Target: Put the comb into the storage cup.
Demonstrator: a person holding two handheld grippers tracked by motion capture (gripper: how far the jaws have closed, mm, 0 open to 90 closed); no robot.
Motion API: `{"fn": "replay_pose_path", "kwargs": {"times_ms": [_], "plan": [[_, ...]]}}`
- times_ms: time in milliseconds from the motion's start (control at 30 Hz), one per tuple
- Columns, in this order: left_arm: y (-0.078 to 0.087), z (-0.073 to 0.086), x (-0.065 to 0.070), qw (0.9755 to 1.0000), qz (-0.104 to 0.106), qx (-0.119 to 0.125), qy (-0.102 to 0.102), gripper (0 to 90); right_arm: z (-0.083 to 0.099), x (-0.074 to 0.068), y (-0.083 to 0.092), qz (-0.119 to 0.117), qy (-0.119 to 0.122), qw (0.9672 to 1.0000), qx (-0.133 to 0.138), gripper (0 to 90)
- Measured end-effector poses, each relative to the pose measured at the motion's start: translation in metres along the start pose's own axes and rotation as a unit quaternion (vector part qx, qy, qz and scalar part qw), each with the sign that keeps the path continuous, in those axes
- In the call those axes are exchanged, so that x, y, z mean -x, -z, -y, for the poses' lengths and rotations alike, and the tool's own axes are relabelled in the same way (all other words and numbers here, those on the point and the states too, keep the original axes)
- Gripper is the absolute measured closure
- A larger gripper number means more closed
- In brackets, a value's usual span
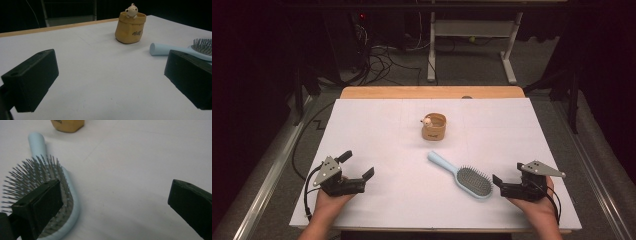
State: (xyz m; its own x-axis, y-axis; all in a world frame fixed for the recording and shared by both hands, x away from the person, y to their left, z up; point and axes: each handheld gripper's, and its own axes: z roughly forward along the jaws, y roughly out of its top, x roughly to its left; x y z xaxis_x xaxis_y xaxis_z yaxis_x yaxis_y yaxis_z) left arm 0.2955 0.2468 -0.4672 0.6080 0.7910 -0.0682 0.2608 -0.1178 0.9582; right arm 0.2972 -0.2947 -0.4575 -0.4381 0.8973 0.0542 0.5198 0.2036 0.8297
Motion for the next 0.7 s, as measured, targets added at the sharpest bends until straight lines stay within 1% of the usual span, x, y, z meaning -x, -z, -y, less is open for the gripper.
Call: {"fn": "replay_pose_path", "kwargs": {"times_ms": [67,133,200,267,367,500,533,700], "plan": [[-0.001,0.001,0.001,1.0000,0.002,-0.005,-0.003,0.0,0.001,0.001,-0.001,0.005,0.002,0.9999,-0.016,0.2],[-0.001,0.001,0.001,0.9999,0.005,-0.015,-0.005,0.0,0.003,0.002,-0.001,0.006,0.005,0.9997,-0.025,0.2],[-0.002,0.002,0.002,0.9999,0.008,-0.015,-0.003,0.0,0.003,0.003,-0.001,0.005,0.004,0.9993,-0.037,0.3],[-0.001,0.002,0.002,0.9998,0.012,-0.014,-0.002,0.0,0.004,0.004,0.000,0.006,0.014,0.9985,-0.053,0.3],[-0.001,0.002,0.003,0.9998,0.016,-0.014,-0.001,0.0,0.005,0.004,0.002,0.000,0.020,0.9973,-0.071,0.3],[-0.001,0.001,0.002,0.9997,0.018,-0.012,0.007,0.0,0.004,0.001,0.004,-0.010,0.034,0.9949,-0.094,0.3],[-0.001,0.001,0.002,0.9997,0.019,-0.012,0.006,0.0,0.003,0.000,0.005,-0.013,0.035,0.9943,-0.100,0.3],[-0.001,0.001,0.003,0.9997,0.021,-0.012,0.005,0.0,0.000,-0.007,0.006,-0.024,0.059,0.9908,-0.120,0.3]]}}
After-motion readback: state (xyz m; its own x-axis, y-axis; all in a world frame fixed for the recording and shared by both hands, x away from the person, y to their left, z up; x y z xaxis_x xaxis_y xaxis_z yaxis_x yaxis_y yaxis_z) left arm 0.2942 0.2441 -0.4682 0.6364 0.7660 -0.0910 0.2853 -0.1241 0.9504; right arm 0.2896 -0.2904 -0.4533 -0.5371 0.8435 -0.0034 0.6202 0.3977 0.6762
